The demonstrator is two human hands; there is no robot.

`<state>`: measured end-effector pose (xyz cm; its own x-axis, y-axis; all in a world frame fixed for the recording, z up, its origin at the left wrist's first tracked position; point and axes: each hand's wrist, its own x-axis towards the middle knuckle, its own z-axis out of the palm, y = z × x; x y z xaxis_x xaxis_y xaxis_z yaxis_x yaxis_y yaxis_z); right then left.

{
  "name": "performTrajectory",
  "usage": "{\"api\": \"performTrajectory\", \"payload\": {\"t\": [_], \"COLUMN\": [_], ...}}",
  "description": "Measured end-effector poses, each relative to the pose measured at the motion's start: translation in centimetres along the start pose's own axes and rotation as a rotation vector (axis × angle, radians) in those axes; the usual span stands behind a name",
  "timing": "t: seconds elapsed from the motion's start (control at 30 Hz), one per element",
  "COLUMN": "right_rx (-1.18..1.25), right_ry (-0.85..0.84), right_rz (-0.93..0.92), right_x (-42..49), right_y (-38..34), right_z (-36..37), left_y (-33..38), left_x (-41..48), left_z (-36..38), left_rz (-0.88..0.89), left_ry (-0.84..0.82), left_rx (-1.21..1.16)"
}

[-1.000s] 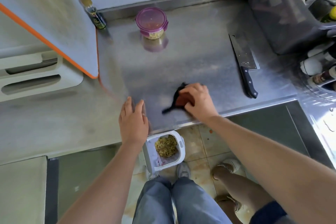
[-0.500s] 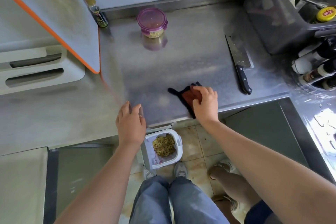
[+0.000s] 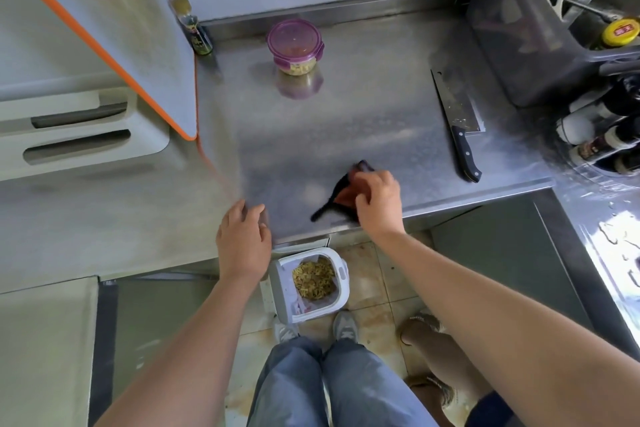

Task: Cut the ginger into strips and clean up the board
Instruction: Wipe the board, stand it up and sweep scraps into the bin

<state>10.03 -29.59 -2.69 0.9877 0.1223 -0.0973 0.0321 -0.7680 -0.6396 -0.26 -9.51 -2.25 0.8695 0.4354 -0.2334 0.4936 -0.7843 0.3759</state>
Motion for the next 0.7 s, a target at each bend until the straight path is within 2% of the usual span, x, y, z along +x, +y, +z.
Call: {"api": "performTrajectory", "payload": {"t": [0.07,0.13,0.17,0.2,0.27,0.4,0.47,0.5,0.53,0.57,0.63,0.7], "right_rx": [0.021,0.142,0.184,0.217,0.299,0.478,0.450,0.427,0.404,0.423,0.674,0.808], "right_ry": [-0.177,-0.393,-0.445,-0.421,-0.151,0.630,0.844,0.848,0.768,0.614,0.334,0.234], "right_rz": [-0.166,-0.243,-0.233,-0.198,0.004,0.500,0.735,0.871,0.997,1.093,1.118,1.117], "right_x": [-1.6,-3.0,-3.2,-3.3,-2.5,0.0,0.6,0.9,0.9,1.0,0.9,0.6], "right_y": [-0.1,-0.8,-1.0,-1.4,-0.7,3.4,5.6,6.9,7.7,8.2,6.9,4.6], "right_z": [0.7,0.7,0.4,-0.3,-2.0,-6.3,-8.7,-9.5,-9.9,-9.5,-7.9,-5.8], "left_y": [0.0,0.2,0.5,0.8,1.6,3.4,4.1,4.4,4.6,4.7,4.8,4.6], "left_x": [-0.1,-0.1,-0.1,-0.1,0.0,0.0,0.0,0.1,0.1,0.1,0.1,0.2], "left_z": [0.1,0.0,0.0,0.1,0.2,0.8,1.0,1.1,1.2,1.2,1.2,1.1], "left_rz": [-0.003,-0.001,0.010,0.027,0.057,0.089,0.100,0.105,0.110,0.114,0.110,0.100], "left_ry": [-0.012,-0.018,-0.018,-0.019,-0.019,-0.026,-0.032,-0.035,-0.039,-0.042,-0.049,-0.055], "left_rx": [0.009,0.011,0.016,0.022,0.034,0.035,0.044,0.052,0.059,0.064,0.076,0.080]}}
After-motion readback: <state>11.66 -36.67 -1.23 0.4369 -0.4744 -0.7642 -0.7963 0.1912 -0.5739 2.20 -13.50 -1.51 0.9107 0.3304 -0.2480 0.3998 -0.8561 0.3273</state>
